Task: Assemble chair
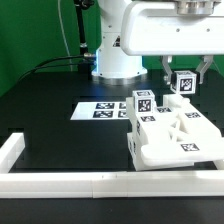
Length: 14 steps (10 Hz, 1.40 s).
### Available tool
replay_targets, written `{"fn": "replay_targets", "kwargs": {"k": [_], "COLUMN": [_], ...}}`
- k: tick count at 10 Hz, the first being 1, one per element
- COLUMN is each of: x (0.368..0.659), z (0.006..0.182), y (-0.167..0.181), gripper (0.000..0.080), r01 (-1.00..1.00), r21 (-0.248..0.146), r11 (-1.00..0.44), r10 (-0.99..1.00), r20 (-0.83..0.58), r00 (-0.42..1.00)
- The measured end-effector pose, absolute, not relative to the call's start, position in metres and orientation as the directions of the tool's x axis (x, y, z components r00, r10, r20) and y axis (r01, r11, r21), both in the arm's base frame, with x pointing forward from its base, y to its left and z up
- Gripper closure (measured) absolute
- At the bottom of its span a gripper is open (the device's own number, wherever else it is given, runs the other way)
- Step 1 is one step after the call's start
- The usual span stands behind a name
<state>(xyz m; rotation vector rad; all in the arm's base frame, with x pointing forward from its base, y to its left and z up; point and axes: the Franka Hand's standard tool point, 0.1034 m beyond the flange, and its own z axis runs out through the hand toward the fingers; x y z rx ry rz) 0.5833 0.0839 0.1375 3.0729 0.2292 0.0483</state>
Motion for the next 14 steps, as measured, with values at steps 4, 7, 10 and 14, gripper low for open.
{"fn": "replay_targets", "kwargs": {"k": [4,7,10,14], "x": [0.581,0.584,0.583,0.583], "z": [0.128,0.123,0.119,0.118], "y": [0.086,0.086,0.086,0.084], "gripper": [0.0515,0.0515,0.0515,0.0515], "r01": [0.145,0.144,0.139,0.138], "r21": [0.067,0.074,0.076,0.077], "r11": [-0.987,-0.987,-0.987,-0.987], "r10": [0.146,0.146,0.141,0.140], "r20": [0.018,0.028,0.026,0.032], "r00": [0.989,0.989,0.990,0.990]}}
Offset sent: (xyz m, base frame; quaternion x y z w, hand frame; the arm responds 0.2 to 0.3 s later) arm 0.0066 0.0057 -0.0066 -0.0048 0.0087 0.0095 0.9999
